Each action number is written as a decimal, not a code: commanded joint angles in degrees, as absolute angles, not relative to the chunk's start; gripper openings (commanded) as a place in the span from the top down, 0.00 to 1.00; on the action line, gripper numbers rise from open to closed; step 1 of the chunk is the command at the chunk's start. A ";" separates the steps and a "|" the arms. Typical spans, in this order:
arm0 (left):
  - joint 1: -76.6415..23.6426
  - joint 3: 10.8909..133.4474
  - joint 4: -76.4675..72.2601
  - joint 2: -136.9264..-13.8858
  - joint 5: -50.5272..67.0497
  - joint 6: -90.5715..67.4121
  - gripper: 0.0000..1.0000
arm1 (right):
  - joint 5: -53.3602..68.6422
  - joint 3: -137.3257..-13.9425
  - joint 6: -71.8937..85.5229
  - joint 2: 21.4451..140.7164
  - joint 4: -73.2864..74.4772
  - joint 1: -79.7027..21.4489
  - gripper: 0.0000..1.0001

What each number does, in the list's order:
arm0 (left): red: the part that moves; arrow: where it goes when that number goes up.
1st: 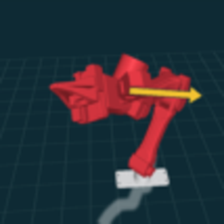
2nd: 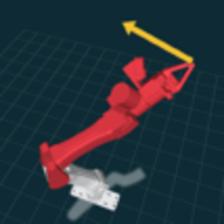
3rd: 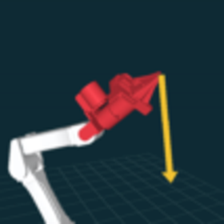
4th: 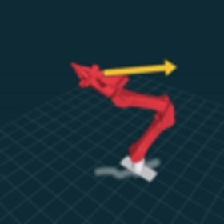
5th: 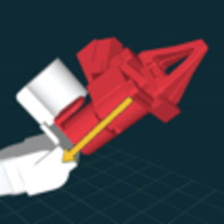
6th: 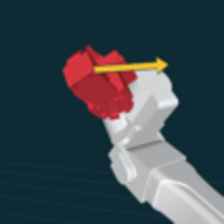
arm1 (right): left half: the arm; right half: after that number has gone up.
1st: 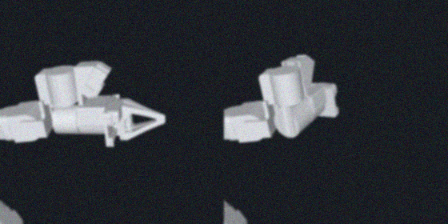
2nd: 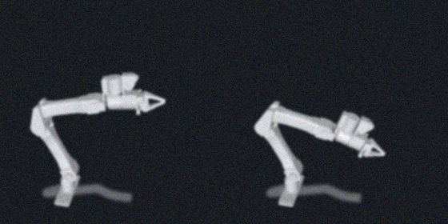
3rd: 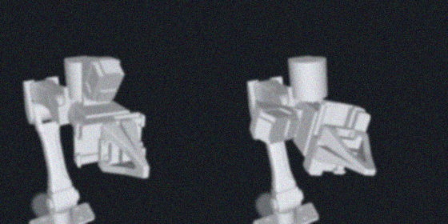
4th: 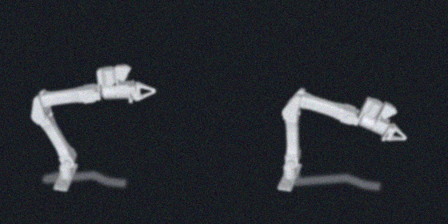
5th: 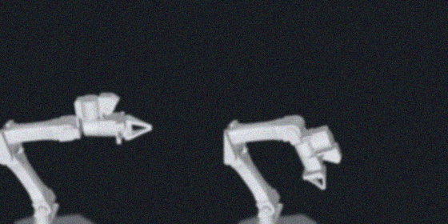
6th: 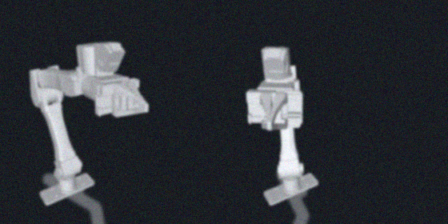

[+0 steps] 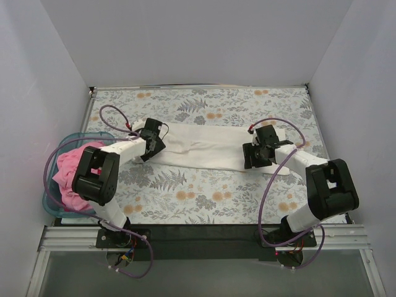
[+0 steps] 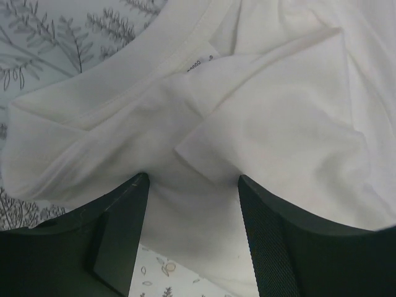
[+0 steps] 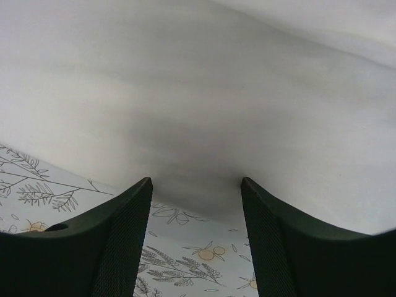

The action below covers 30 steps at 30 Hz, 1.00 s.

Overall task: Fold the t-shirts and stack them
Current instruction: Fold the tshirt

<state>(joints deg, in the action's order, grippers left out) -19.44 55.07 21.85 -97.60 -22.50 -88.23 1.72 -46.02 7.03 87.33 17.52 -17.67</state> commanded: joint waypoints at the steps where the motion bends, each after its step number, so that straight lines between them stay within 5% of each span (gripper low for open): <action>1: -15.83 57.82 21.71 -104.40 -23.29 -85.10 0.44 | 5.80 -42.89 8.78 89.91 24.07 -21.61 0.44; 15: -10.81 97.90 24.44 -130.61 -18.99 -65.41 0.36 | 14.86 -58.78 18.54 97.11 38.06 -52.81 0.44; 23: -10.90 96.17 19.25 -121.65 -17.85 -61.87 0.33 | 7.04 -69.16 16.26 95.01 36.91 -53.26 0.44; 30: -14.06 87.12 21.35 -109.43 -18.28 -66.53 0.33 | 1.86 -62.77 14.24 91.94 37.18 -52.74 0.44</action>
